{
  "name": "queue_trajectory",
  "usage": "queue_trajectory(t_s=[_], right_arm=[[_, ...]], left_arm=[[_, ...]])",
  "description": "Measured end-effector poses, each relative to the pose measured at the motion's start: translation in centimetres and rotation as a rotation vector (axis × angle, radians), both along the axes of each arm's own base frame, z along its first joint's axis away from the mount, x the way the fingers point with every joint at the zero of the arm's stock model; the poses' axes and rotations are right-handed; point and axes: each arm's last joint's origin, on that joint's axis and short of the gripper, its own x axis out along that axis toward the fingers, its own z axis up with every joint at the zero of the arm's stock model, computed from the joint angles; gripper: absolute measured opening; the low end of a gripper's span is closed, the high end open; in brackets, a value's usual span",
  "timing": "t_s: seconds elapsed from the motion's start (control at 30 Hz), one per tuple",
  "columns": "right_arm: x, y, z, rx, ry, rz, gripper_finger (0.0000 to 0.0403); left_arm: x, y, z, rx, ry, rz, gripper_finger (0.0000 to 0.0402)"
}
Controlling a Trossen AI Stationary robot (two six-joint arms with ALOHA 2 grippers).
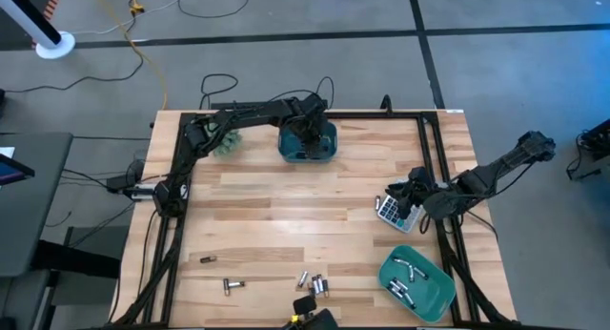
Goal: Sort batteries
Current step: Put the black battery into the blue bin
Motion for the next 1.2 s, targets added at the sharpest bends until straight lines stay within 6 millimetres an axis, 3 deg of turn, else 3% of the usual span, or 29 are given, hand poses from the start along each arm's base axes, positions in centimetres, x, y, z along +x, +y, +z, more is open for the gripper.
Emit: queue_trajectory(t_s=[0.27, 0.5, 0.63, 0.73, 0.9, 1.2], right_arm=[[0.1, -0.3, 0.0, 0.0, 0.0, -0.028, 0.0118], [0.1, -0.3, 0.0, -0.002, 0.004, -0.028, 0.0118], [0.1, -0.3, 0.0, -0.002, 0.004, -0.028, 0.0118], [0.1, -0.3, 0.0, -0.002, 0.004, -0.028, 0.0118], [0.1, -0.3, 0.0, 0.0, 0.001, -0.028, 0.0118], [0.1, -0.2, -0.1, -0.002, 0.027, 0.022, 0.0118]], left_arm=[[-0.4, -0.2, 1.0, 0.012, -0.001, -0.015, 0.0072], [-2.1, -1.3, 7.1, 0.034, -0.092, 0.018, 0.0072], [-3.7, -3.1, 10.9, 0.007, -0.13, 0.059, 0.0072], [-5.0, -5.1, 13.1, -0.022, -0.125, 0.096, 0.0072], [-6.8, -10.2, 14.4, -0.051, -0.117, 0.131, 0.0073], [-12.4, -21.9, 10.6, -0.14, -0.053, 0.305, 0.0073]])
